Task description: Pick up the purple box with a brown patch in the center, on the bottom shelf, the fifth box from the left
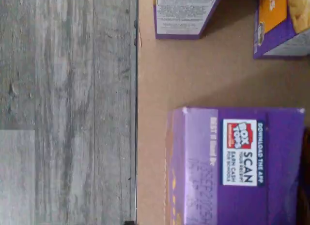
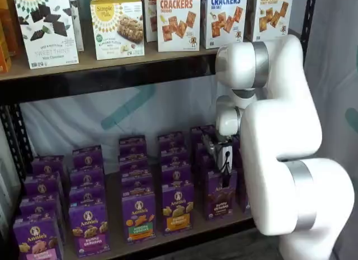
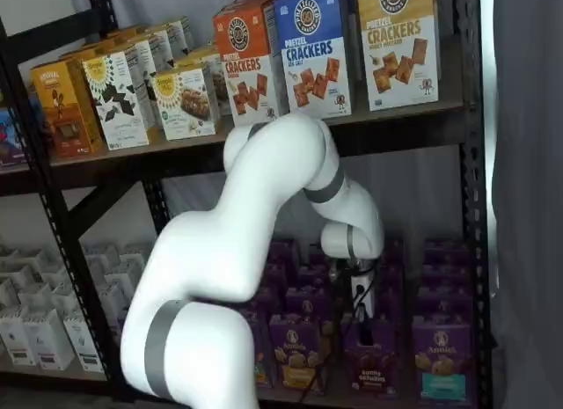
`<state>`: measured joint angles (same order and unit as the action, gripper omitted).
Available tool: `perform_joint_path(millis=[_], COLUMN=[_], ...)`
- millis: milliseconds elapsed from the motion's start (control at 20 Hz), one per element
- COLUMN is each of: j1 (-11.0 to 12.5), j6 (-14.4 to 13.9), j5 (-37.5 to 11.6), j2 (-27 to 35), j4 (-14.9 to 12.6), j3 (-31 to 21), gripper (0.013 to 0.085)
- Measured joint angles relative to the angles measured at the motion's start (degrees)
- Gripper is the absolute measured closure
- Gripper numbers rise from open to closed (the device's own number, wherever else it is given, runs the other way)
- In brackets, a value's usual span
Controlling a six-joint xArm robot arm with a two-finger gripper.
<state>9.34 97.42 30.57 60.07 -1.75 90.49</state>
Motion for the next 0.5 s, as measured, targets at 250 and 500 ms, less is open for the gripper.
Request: perform_joint_path(millis=[250, 500], j1=[0.0, 0.3], j6=[-0.6, -0.4], j5=[0.5, 0.4], j2=[1.1, 1.6], j4=[-0.8, -0.9], j3=[1.3, 1.9], gripper=[0.017, 0.029])
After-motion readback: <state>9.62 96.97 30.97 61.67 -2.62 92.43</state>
